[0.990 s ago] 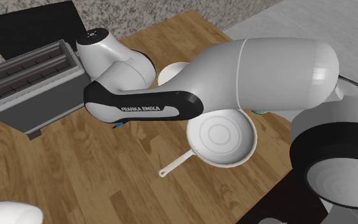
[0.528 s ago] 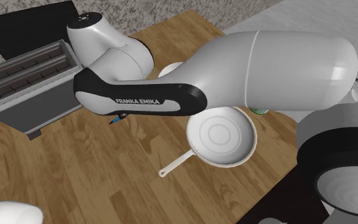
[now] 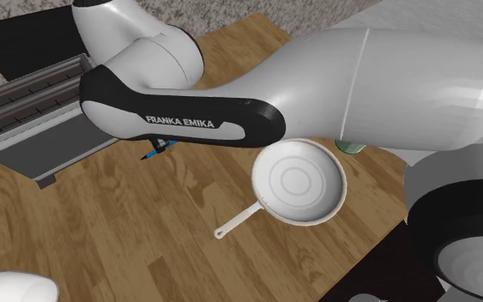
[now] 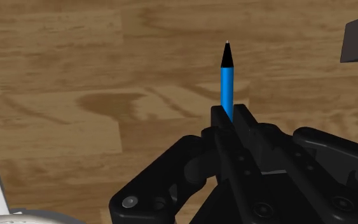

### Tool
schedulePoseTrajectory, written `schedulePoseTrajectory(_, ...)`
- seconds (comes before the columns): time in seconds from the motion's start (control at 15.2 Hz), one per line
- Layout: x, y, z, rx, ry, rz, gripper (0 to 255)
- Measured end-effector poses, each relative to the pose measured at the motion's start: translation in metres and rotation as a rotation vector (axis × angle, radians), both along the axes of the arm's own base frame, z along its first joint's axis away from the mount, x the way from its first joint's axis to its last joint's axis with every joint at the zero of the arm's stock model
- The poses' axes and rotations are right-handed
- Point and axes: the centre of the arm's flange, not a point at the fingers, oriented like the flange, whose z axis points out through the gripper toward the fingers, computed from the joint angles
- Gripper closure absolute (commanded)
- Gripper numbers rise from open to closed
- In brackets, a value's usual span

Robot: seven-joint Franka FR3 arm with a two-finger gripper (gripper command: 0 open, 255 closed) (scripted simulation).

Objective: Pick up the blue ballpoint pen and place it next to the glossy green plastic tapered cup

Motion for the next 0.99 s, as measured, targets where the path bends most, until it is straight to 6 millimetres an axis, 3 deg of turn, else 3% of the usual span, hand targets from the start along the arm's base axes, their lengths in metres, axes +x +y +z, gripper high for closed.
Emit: schedulePoseTrajectory(0.99,-0.001,-0.001,0.078,0.0,0.0,0.0,255)
